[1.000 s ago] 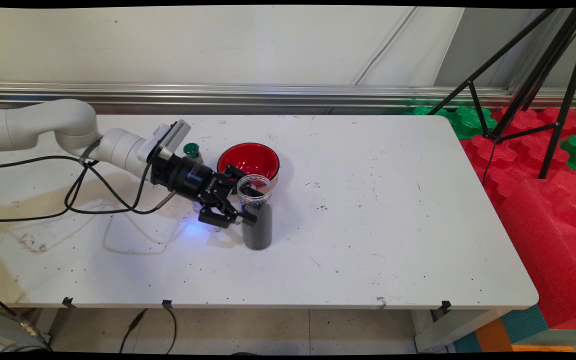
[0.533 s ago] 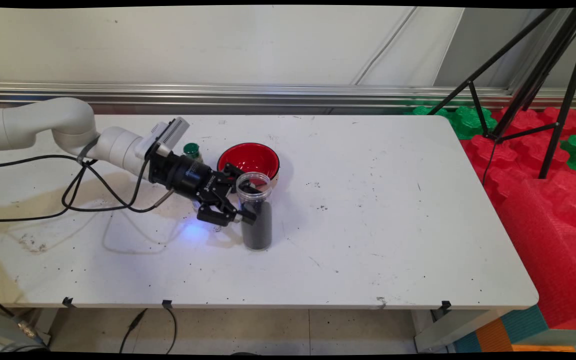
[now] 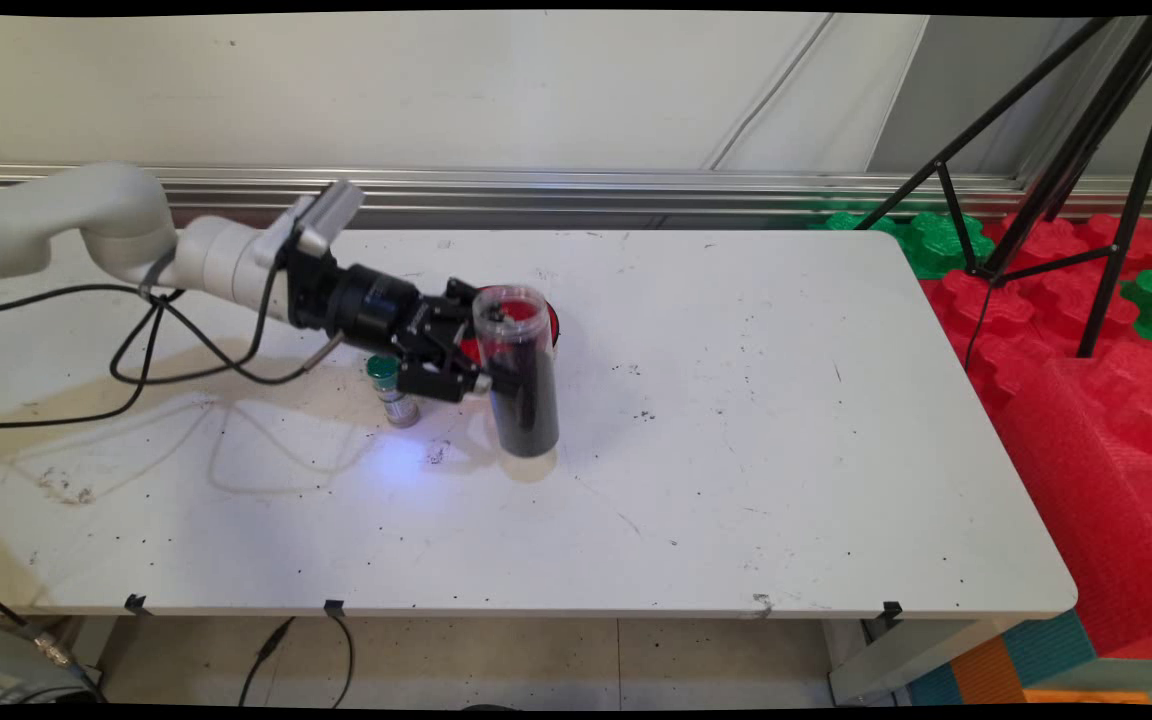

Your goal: Pour the black seasoning powder in the red bowl

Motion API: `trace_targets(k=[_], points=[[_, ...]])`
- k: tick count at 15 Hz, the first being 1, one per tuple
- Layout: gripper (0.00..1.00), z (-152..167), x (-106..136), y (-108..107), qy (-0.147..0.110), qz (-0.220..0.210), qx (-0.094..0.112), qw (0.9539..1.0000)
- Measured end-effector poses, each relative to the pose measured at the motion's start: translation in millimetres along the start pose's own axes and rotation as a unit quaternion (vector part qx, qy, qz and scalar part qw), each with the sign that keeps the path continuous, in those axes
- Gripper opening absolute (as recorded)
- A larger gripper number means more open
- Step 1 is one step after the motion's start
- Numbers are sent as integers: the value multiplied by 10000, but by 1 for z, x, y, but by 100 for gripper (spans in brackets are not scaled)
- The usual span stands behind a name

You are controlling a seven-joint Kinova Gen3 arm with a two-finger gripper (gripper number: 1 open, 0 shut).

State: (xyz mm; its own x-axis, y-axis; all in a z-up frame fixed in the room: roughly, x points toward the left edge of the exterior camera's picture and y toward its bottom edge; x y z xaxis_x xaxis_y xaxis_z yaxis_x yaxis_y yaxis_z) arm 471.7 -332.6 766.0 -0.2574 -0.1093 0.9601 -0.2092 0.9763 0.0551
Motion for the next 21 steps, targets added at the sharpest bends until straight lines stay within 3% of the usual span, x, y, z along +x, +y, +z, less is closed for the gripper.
trace_targets(k=[6,13,21], points=[[0,-9,31,-9,243,-24,210,9995],[0,-27,62,-33,412,102,664,9969],[0,-63,79,-82,401,389,1422,9883]])
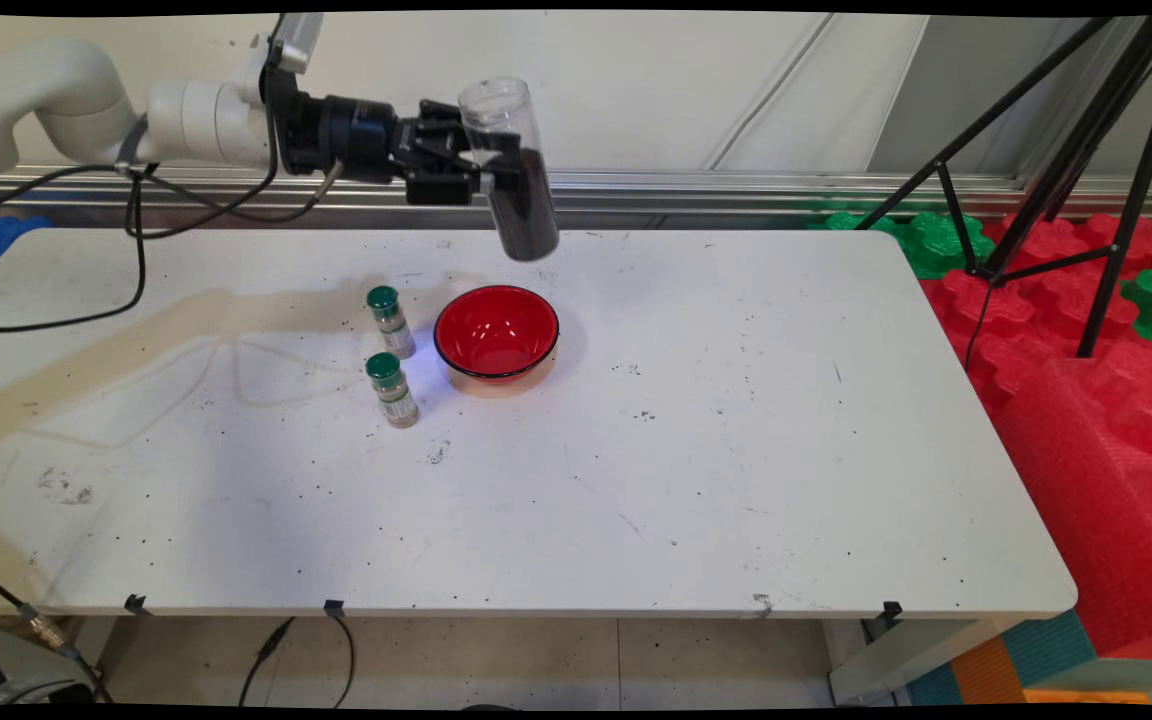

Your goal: Pour the black seasoning powder in the red bowl

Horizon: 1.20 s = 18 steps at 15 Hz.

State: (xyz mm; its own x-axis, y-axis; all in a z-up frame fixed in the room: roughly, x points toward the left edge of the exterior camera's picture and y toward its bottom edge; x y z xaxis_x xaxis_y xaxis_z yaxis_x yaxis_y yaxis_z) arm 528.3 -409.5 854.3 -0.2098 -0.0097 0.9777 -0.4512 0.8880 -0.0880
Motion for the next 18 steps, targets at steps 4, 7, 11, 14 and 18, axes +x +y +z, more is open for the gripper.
trace_targets(k=[4,7,11,14,18], points=[[0,-10,-9,-31,-126,263,264,9992],[0,-15,-16,-47,-204,451,345,9982],[0,-20,-28,-67,-291,711,381,9963],[0,-22,-36,-77,-336,876,375,9949],[0,-24,-49,-86,-392,1112,368,9923]])
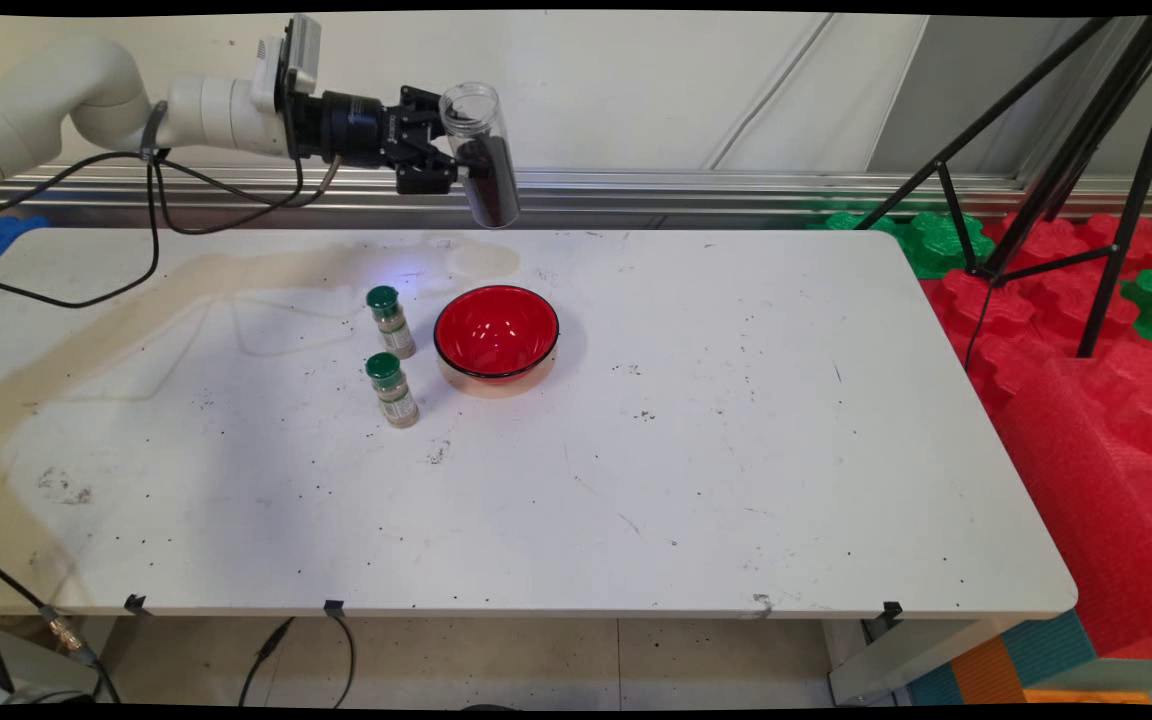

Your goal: Pour the black seasoning powder in the red bowl

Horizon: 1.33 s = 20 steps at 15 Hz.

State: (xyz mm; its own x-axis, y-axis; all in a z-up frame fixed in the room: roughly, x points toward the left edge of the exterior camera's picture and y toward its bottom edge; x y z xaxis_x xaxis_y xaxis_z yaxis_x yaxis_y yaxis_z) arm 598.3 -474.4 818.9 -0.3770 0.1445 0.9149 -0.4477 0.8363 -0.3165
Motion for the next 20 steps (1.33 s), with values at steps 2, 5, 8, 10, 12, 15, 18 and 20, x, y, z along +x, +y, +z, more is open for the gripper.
trace_targets(k=[2,5,8,10,12,15,18,20], points=[[0,0,-8,-1,-45,116,19,9999],[0,1,-20,0,-149,313,48,9994],[0,3,-29,4,-248,589,63,9979],[0,4,-34,7,-311,824,62,9961],[0,3,-37,10,-355,1027,62,9941],[0,4,-40,17,-406,1423,55,9890],[0,4,-43,23,-439,1795,40,9828],[0,5,-43,27,-462,2092,32,9768]])
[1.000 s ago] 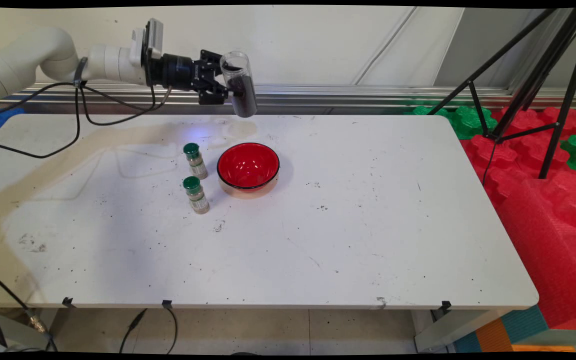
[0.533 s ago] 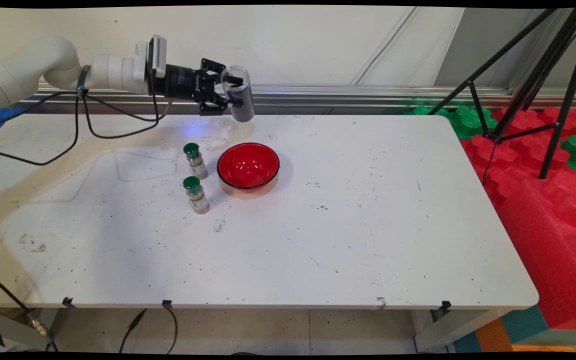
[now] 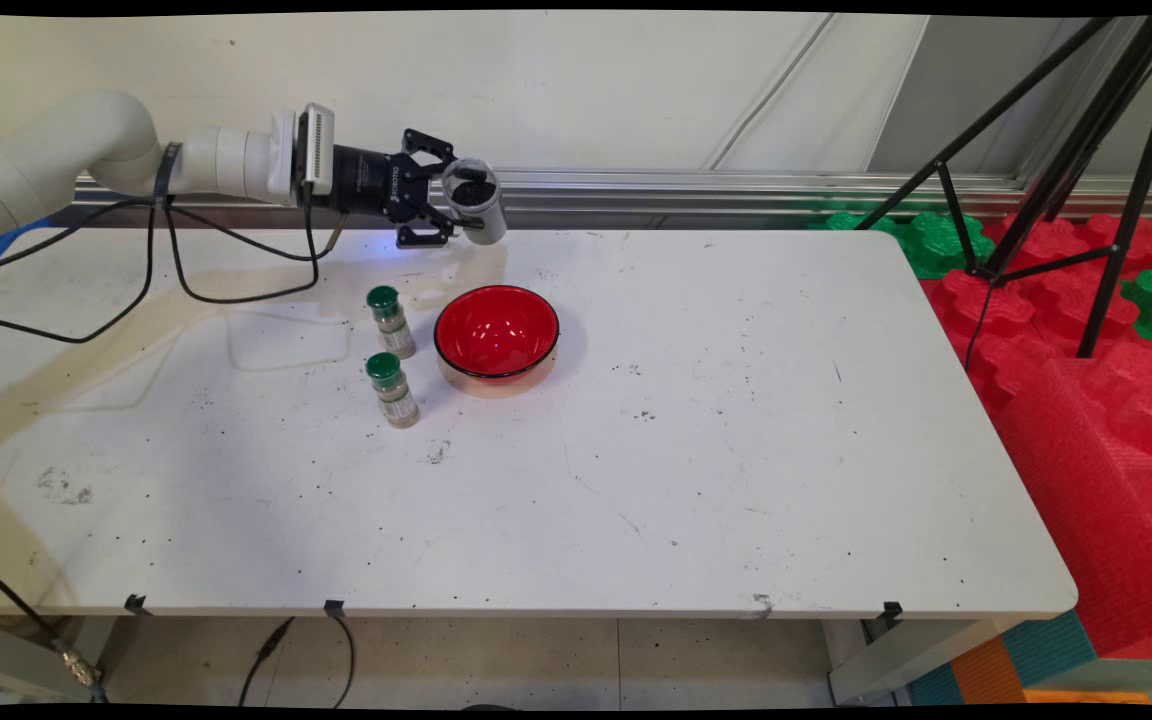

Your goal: Pour the black seasoning powder in the red bowl

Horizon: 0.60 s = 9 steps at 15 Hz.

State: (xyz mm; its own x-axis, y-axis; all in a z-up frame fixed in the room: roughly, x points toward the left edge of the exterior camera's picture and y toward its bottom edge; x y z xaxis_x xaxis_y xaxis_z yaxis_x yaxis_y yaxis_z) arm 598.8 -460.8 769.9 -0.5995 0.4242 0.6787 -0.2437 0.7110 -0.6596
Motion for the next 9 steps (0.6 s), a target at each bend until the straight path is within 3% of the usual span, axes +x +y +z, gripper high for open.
trace_targets(k=[5,9], points=[[0,1,5,7,-66,731,13,9973],[0,1,9,11,-108,1344,15,9909]])
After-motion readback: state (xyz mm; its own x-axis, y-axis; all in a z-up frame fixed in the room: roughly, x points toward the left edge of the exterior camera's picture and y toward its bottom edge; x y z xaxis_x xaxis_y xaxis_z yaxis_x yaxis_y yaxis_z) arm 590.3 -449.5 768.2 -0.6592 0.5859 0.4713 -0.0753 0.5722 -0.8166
